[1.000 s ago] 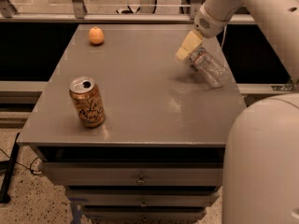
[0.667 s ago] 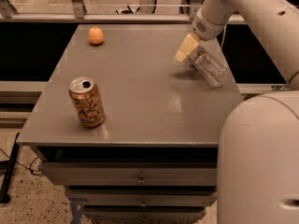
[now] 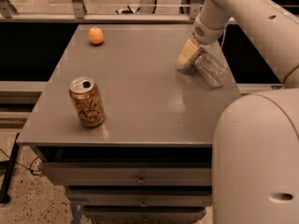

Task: Place water bottle upright

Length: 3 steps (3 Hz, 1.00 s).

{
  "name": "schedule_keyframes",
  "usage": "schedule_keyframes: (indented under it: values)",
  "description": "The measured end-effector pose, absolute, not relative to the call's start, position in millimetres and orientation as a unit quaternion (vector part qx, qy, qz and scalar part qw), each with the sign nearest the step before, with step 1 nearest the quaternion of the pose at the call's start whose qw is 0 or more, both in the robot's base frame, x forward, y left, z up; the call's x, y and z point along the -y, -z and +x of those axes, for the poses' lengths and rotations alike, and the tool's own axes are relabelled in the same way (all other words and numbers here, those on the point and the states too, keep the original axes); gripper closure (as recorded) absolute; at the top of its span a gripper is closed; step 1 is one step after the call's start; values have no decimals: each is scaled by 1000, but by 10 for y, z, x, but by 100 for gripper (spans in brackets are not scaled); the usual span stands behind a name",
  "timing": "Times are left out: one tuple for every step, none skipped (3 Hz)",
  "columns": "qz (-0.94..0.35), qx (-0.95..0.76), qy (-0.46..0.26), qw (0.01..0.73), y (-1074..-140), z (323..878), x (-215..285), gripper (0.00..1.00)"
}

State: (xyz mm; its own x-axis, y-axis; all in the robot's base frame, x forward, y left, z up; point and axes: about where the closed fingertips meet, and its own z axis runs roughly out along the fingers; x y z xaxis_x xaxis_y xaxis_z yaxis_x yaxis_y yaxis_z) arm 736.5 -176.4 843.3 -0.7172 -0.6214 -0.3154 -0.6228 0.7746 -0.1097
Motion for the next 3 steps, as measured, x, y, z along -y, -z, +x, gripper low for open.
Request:
schedule_keyframes:
  values:
    - [-329, -930, 7, 162, -8379, 7358, 1823, 42]
    - [-330, -930, 9, 163, -8406, 7357, 1828, 64]
    - [-352, -918, -3, 184, -8570, 7357, 1672, 88]
